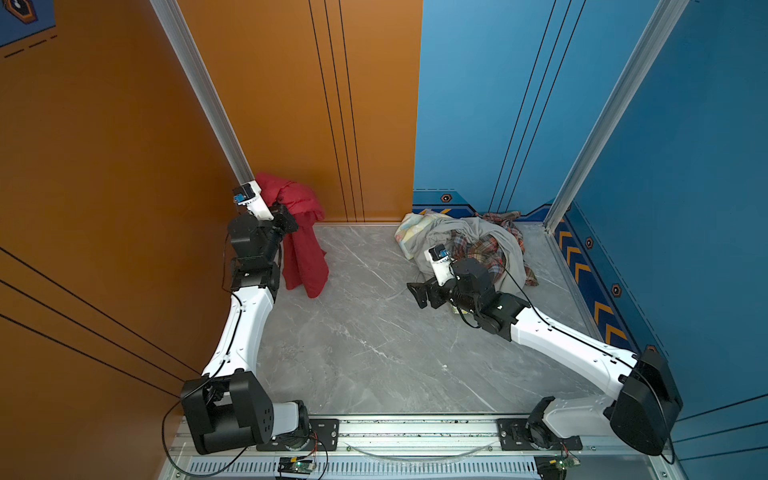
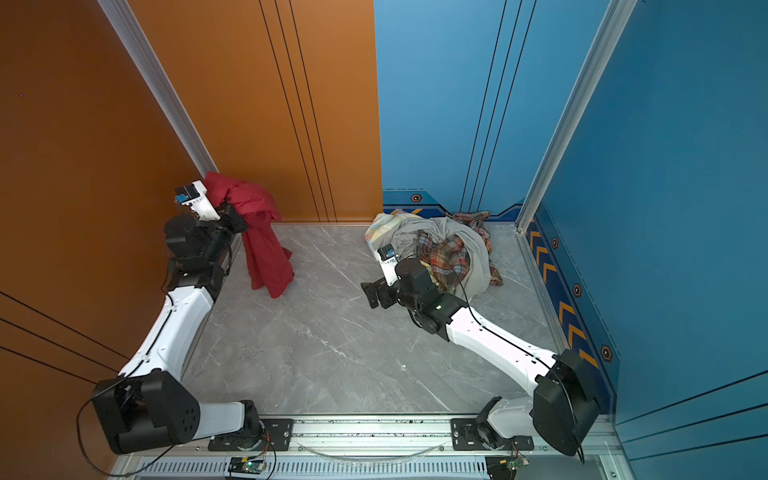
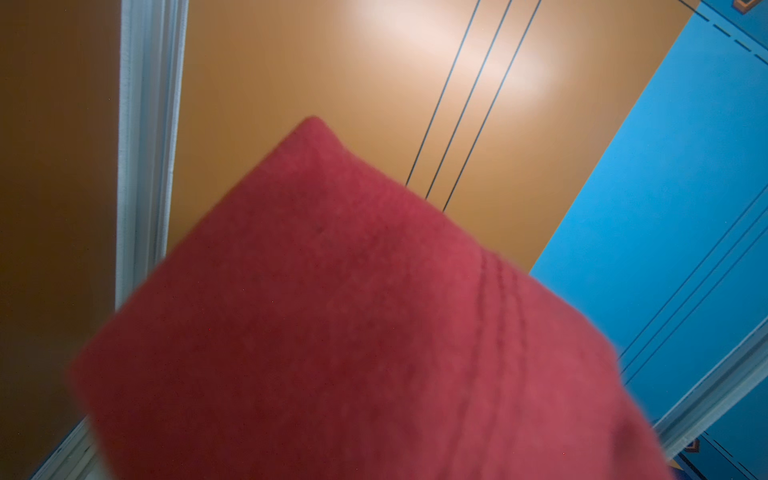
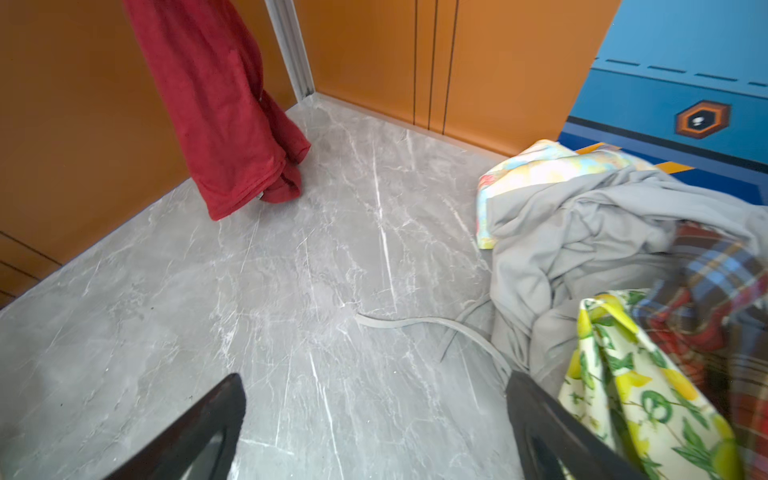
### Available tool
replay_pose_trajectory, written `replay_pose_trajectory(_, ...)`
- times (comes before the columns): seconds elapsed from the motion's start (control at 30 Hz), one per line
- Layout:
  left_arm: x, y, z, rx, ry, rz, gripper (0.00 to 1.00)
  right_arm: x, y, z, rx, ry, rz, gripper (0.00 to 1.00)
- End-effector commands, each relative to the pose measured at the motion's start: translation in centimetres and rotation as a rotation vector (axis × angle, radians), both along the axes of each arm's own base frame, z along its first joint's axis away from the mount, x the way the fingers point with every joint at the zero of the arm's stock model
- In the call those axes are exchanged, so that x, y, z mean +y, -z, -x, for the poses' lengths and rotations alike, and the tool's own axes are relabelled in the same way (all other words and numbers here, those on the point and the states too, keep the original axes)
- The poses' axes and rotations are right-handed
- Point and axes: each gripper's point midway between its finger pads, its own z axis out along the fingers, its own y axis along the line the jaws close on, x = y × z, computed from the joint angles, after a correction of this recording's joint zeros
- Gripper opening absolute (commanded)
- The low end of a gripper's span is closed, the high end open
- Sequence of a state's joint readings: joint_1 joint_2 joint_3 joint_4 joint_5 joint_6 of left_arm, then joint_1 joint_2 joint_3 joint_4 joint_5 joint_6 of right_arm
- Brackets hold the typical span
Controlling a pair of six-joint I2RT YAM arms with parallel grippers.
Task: Pick out a specific cloth from the pile
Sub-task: 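Carry the red cloth with the left gripper to the corner while the right arm withdraws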
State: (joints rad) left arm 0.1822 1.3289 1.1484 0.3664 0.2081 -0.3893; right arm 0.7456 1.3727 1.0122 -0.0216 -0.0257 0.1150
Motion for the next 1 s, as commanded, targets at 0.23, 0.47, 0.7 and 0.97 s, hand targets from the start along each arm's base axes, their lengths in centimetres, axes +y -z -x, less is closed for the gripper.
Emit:
replay_pose_trajectory(0.23,3.1,0.4,-0.3,-0.032,-0.089,-0.019,0.0,1.6,-0.7,-0.7,-0.045,-0.024,-0.025,0.99)
replay_pose_trajectory(0.47,4.2,6.2,-0.9,0.045,-0.127,0.059,0.0,1.6,-0.9,-0.8,-0.064,-0.024,-0.036,0.98)
replay_pose_trajectory(0.7,5.7,13.4,0.2,0.165,-0.231,0.146,0.0,0.5,0.0,-0.1,-0.07,0.005,-0.06,0.98)
replay_pose_trajectory(0.97,4.8,18.9,2.0,0.332,-0.301,0.107,0.0,-0.4,1.3,0.4,-0.062,0.021,-0.063,0.99)
